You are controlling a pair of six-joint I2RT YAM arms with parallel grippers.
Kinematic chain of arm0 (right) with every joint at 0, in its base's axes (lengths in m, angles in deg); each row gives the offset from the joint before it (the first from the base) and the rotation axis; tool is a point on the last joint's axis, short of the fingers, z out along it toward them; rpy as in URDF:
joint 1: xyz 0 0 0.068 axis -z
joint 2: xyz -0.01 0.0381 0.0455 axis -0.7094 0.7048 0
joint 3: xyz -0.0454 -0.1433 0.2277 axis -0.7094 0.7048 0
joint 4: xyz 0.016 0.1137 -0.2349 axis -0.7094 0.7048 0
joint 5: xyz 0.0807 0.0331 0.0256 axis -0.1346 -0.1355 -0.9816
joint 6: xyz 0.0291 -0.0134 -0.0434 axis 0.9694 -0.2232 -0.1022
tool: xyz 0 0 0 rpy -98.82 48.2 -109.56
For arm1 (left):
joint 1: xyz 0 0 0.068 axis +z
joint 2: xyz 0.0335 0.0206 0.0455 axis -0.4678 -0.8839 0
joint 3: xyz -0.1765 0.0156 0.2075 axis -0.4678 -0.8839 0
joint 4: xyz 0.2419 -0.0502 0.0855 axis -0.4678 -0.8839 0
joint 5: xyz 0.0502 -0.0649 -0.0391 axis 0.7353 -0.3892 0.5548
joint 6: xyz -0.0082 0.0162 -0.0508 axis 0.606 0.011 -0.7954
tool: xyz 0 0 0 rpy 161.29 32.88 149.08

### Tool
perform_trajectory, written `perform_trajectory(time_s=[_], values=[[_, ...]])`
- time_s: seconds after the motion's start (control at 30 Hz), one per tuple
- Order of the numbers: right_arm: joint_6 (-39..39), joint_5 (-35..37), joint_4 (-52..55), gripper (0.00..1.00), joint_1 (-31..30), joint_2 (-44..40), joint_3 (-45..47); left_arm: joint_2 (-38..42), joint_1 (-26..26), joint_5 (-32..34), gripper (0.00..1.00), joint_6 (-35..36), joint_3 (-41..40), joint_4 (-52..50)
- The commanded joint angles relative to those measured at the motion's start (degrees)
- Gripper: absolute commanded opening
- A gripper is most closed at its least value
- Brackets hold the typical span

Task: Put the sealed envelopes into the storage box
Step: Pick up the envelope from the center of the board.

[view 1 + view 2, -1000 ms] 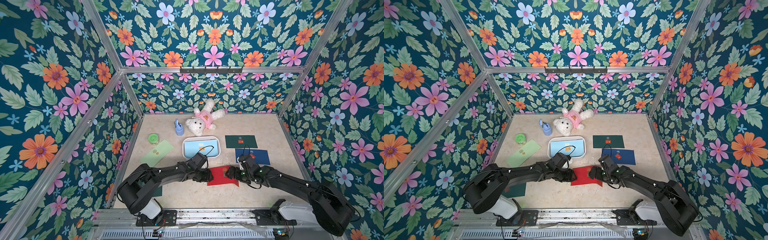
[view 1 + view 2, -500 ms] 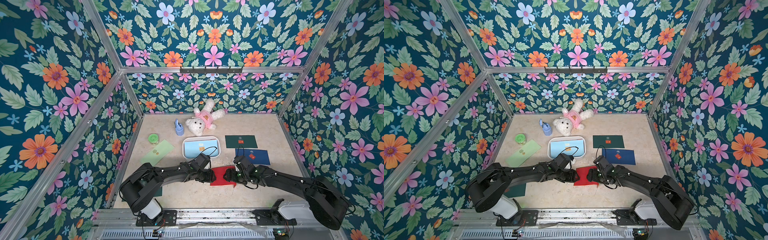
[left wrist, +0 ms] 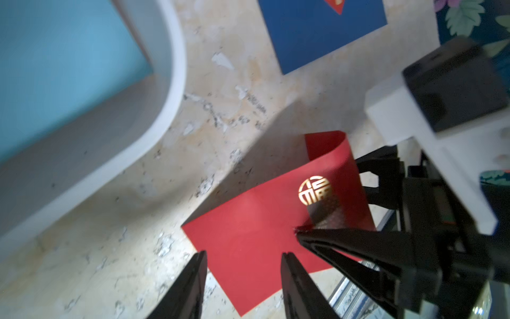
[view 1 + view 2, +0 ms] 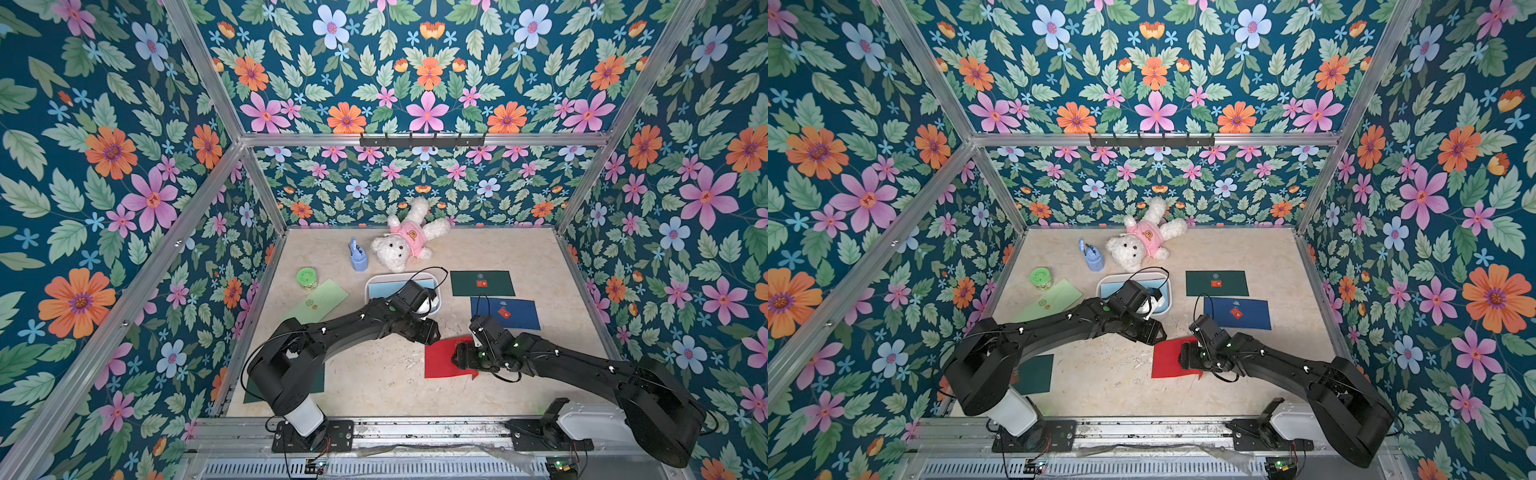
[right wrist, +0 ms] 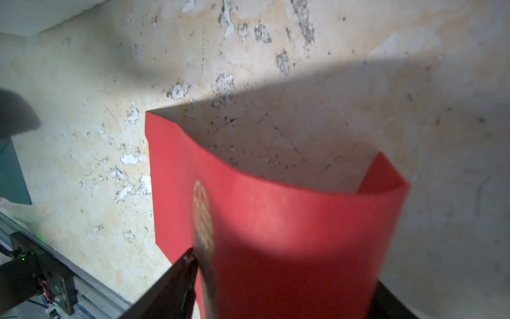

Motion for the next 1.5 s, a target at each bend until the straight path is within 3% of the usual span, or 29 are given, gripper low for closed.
perform_trajectory(time_s=[0.0,0.2,0.43,0.7,1.07,1.33,1.47], values=[[-2.3,-0.7,6.7,0.79,0.1,-0.5,0.6,-2.3,0.2,-3.7,0.51,9.7,3.5,-1.3],[-3.3,-2.0,6.3,0.78,0.0,-0.6,0.9,-7.4,0.3,-7.9,0.52,15.6,8.5,-1.5],[-3.6,-2.7,5.6,0.78,-0.1,-2.3,1.3,-10.2,0.3,-13.0,0.52,20.7,8.8,-1.3],[-4.1,-3.6,5.1,0.77,-0.5,-2.5,1.6,-12.7,-0.2,-18.7,0.52,22.5,7.4,2.5],[-4.2,-4.0,4.8,0.76,-1.4,-3.0,1.9,-16.3,-0.8,-18.5,0.53,23.9,7.9,2.0],[-4.1,-3.4,4.9,0.76,-1.4,-2.9,1.8,-16.4,-2.3,-23.1,0.52,25.3,6.8,0.5],[-4.1,-3.4,4.5,0.76,-1.4,-2.6,2.0,-16.5,-3.2,-23.5,0.47,25.6,5.1,-0.4]])
